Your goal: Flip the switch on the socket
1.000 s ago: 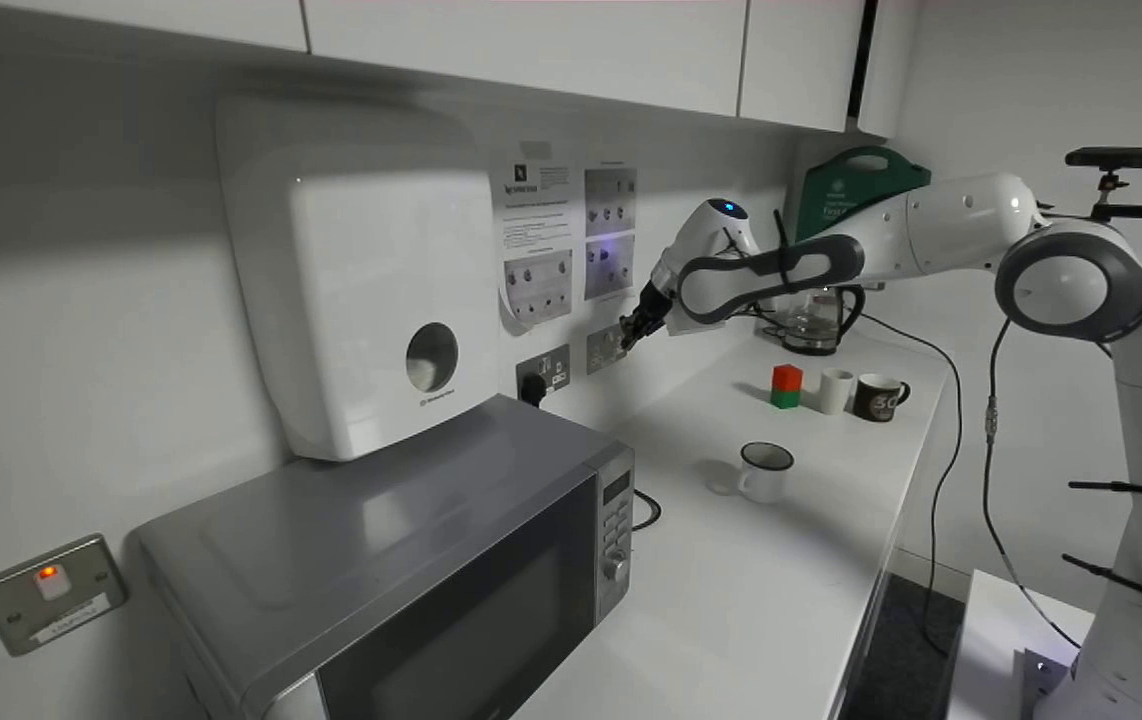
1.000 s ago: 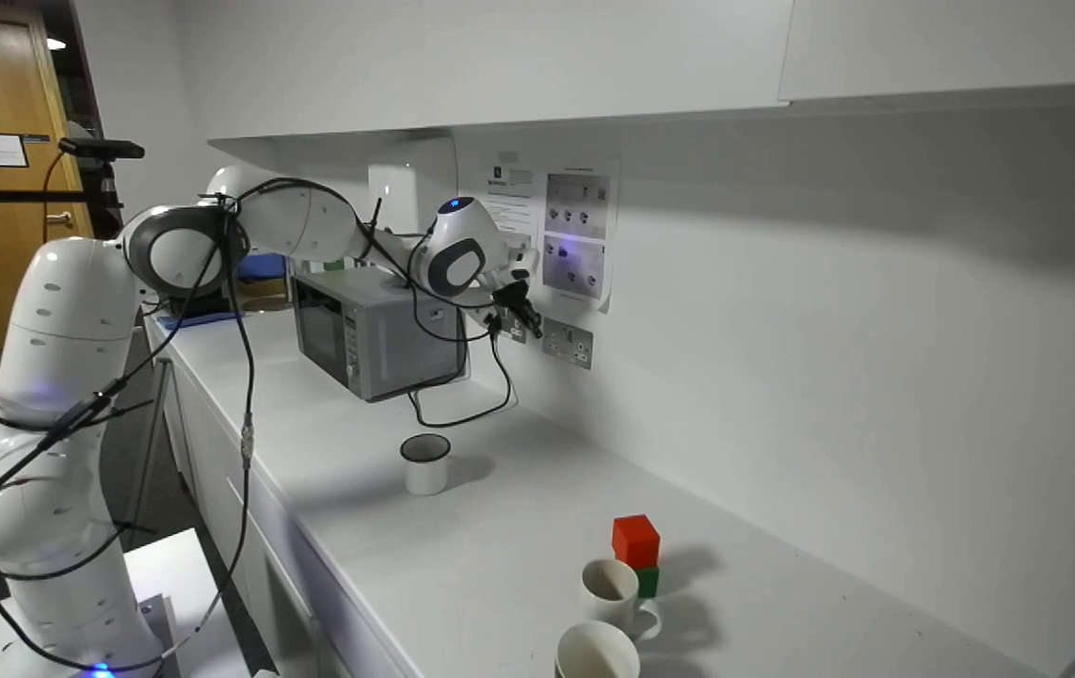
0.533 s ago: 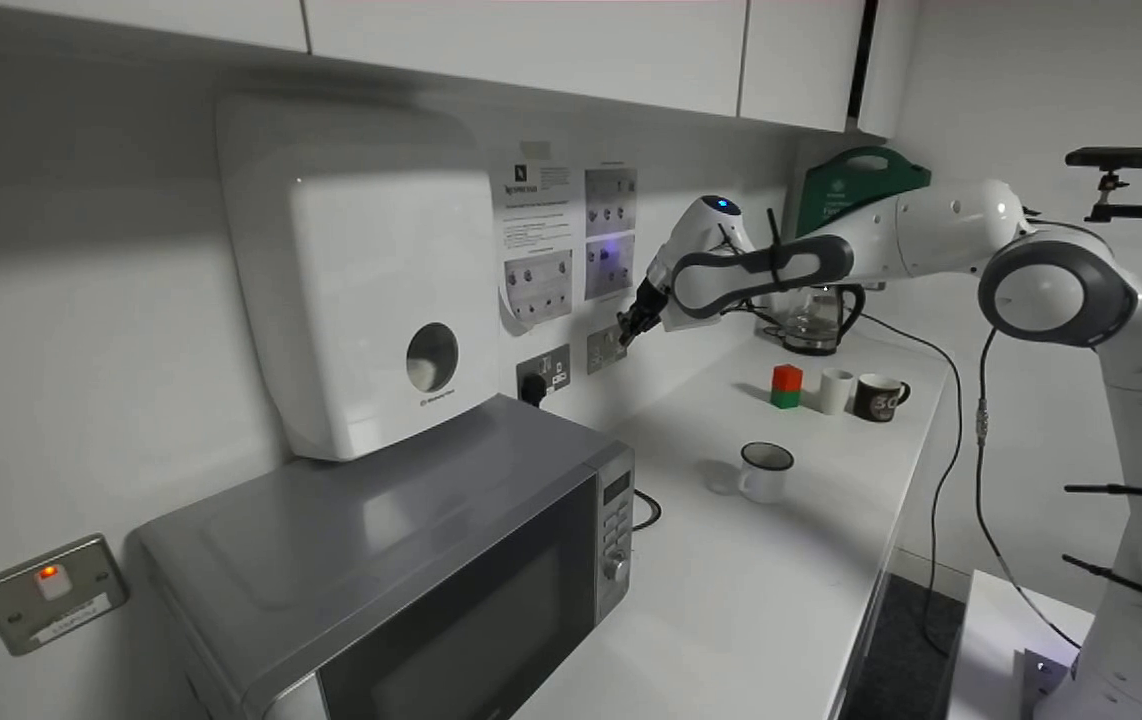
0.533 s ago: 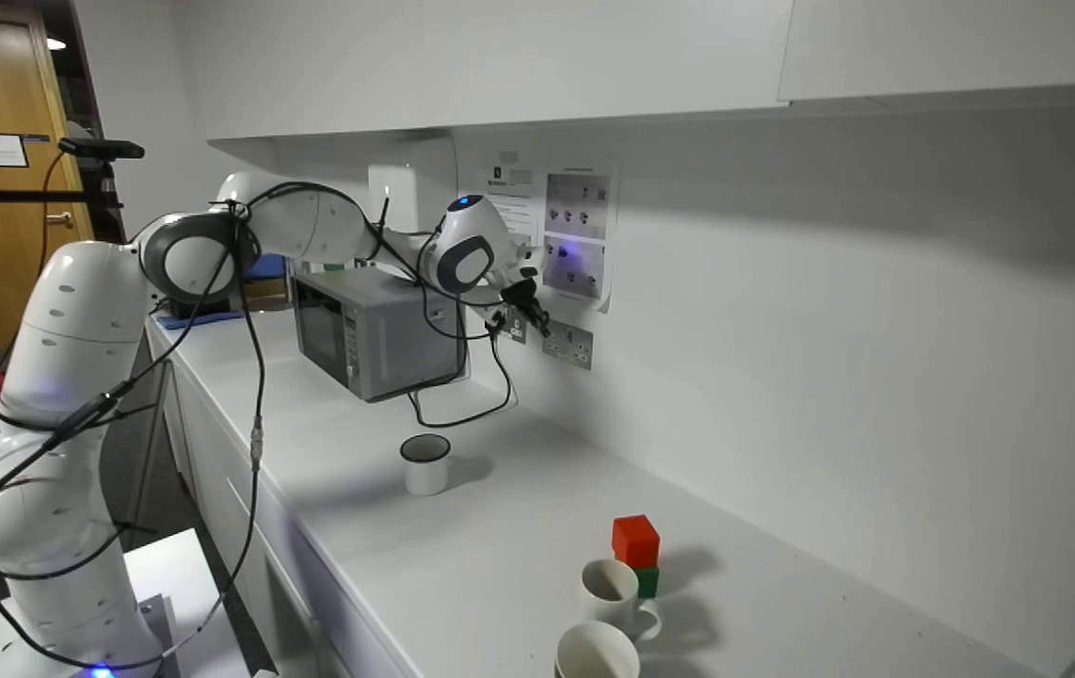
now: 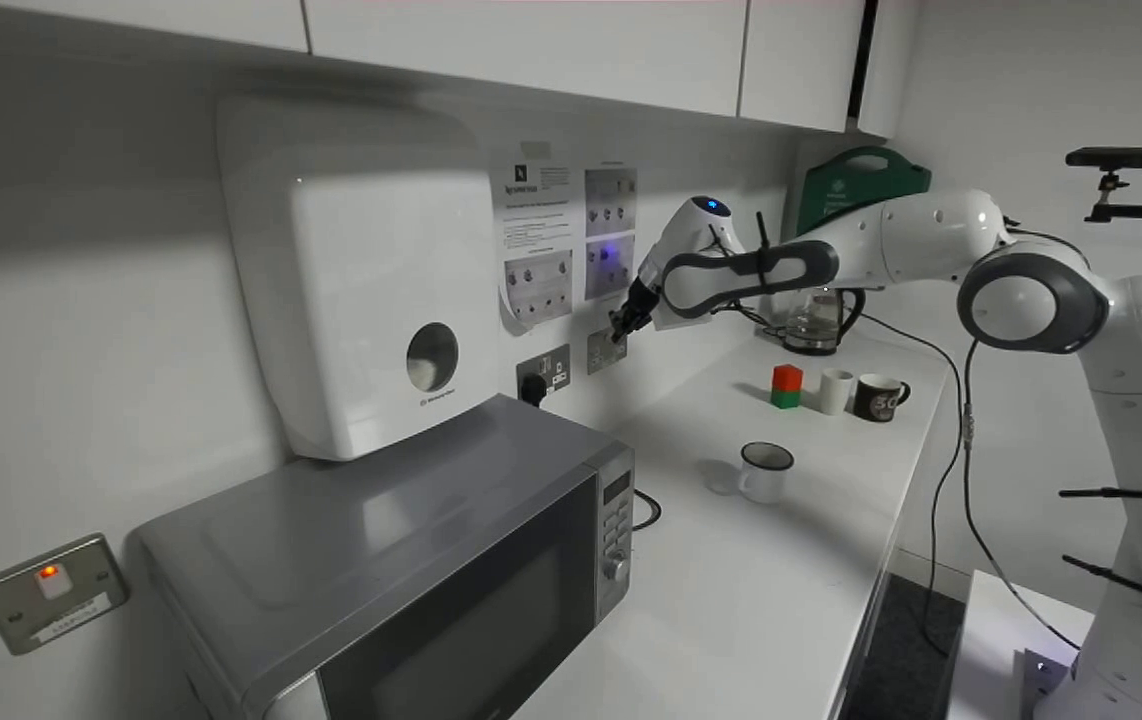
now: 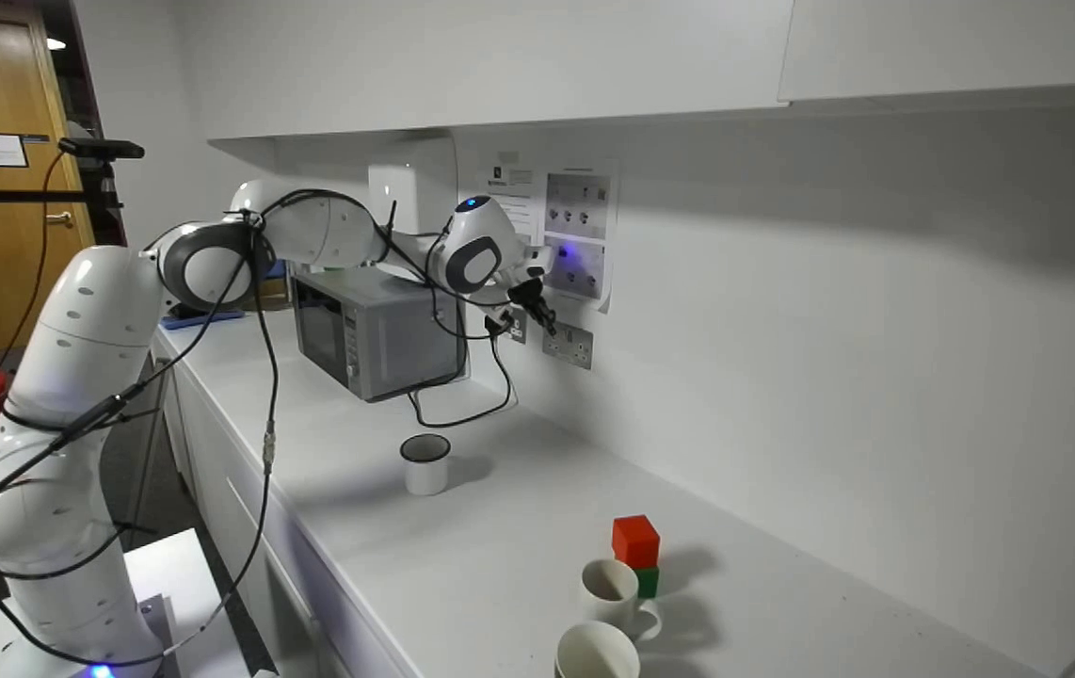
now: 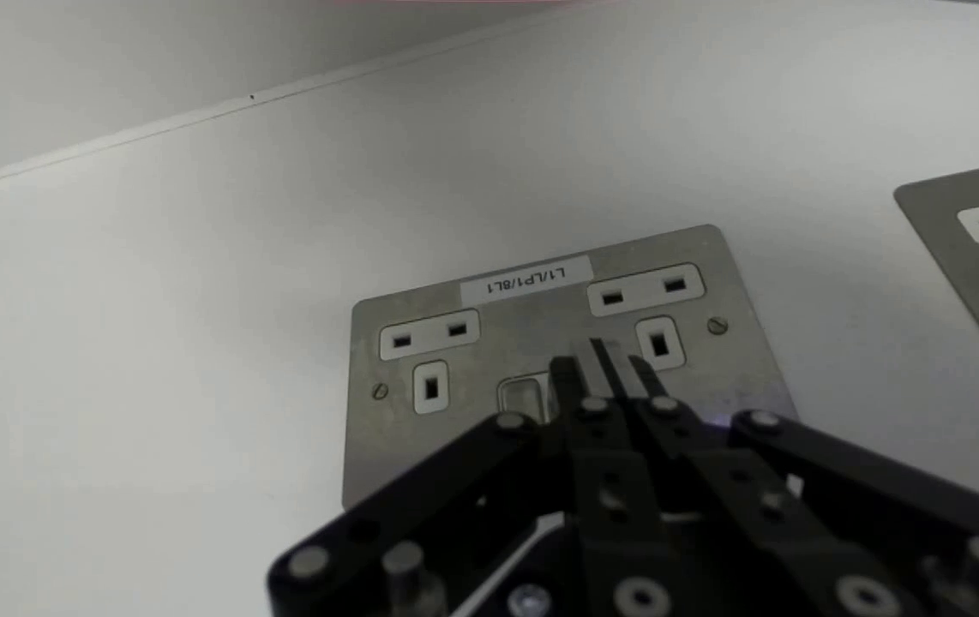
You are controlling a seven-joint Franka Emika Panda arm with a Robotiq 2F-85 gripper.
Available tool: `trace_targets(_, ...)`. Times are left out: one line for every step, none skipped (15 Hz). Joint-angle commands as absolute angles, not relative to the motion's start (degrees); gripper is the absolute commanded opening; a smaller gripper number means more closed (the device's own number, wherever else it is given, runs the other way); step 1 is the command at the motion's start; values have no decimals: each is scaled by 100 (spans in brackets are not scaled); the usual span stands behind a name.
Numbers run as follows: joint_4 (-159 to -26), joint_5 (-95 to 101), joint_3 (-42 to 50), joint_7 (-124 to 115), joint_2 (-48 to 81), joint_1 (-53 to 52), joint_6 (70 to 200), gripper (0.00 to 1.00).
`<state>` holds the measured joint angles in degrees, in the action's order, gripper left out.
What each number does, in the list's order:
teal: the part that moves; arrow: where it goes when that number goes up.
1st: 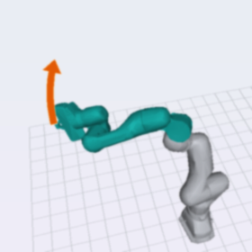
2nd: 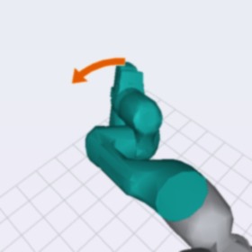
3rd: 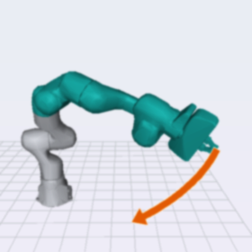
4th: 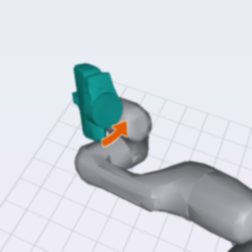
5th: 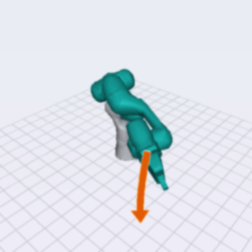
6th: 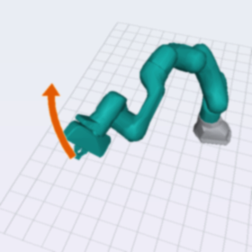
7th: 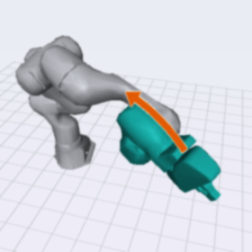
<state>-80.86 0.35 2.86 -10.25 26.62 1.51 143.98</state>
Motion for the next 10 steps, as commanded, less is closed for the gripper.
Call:
trace_targets(-7689, -1, 286, -830, 2903, 186, 14248, 0)
trace_targets(-7660, -6, 283, -813, 2937, 192, 14251, 0)
trace_targets(-7628, -4, 284, -805, 2977, 194, 14253, 0)
trace_targets(-7626, -1, 287, -795, 2996, 197, 14256, 0)
trace_targets(-7618, 1, 290, -788, 3015, 200, 14265, 0)
trace_targets(-7597, 1, 292, -779, 3039, 206, 14274, 0)
trace_targets(-7569, -3, 292, -772, 3064, 211, 14277, 0)
trace_targets(-7556, -3, 293, -765, 3076, 215, 14285, 0)
trace_targets(-7541, -12, 288, -746, 3082, 224, 14289, 0)
trace_targets(-7534, -26, 278, -721, 3077, 236, 14283, 0)
